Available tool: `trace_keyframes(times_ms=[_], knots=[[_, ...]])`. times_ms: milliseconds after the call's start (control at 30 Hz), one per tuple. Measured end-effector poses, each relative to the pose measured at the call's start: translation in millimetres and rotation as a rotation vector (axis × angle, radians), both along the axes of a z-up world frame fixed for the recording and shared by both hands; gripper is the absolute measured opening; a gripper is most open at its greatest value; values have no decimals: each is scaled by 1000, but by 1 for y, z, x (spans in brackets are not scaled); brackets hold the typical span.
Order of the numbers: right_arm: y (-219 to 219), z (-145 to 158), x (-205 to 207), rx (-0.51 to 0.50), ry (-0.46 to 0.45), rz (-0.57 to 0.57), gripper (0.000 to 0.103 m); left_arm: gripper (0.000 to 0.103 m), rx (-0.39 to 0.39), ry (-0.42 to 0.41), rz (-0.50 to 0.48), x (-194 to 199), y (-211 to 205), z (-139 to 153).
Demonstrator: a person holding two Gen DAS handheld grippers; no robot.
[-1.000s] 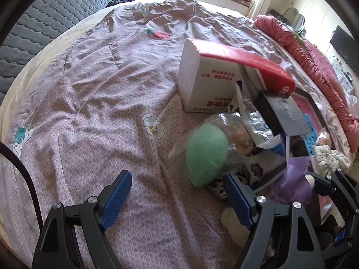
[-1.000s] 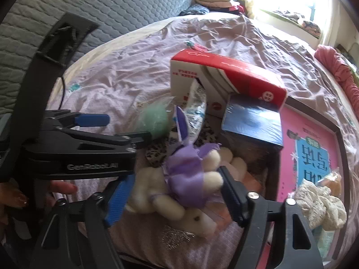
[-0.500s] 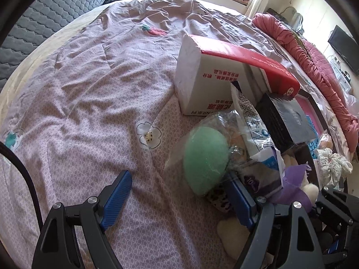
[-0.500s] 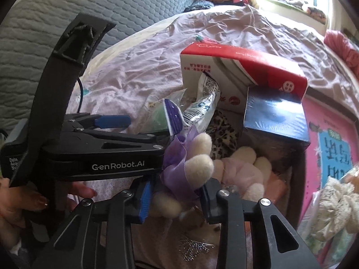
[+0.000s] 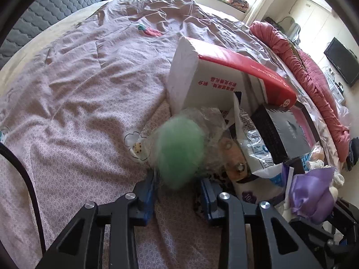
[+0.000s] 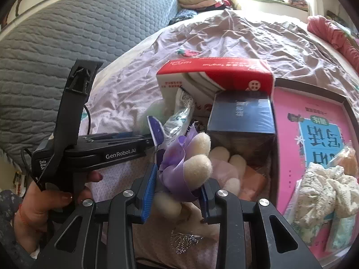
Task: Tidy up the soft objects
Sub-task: 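Grasp the bagged green sponge with the left tool while the right tool holds the bunny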
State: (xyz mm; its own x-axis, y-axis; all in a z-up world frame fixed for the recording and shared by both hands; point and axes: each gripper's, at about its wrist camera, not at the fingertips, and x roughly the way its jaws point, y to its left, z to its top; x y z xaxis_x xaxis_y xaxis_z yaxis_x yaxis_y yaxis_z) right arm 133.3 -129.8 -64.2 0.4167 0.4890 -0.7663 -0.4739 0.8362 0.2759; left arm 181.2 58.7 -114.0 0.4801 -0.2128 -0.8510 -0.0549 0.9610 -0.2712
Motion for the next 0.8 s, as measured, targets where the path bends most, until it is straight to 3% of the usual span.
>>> trace_keyframes(times_ms=[200, 800], knots=[[-4, 3, 0, 27, 1, -19, 35, 28, -2, -41, -2, -7, 3, 10], [-10, 23, -1, 80, -34, -47, 35, 26, 89, -115, -15, -42, -6, 53]])
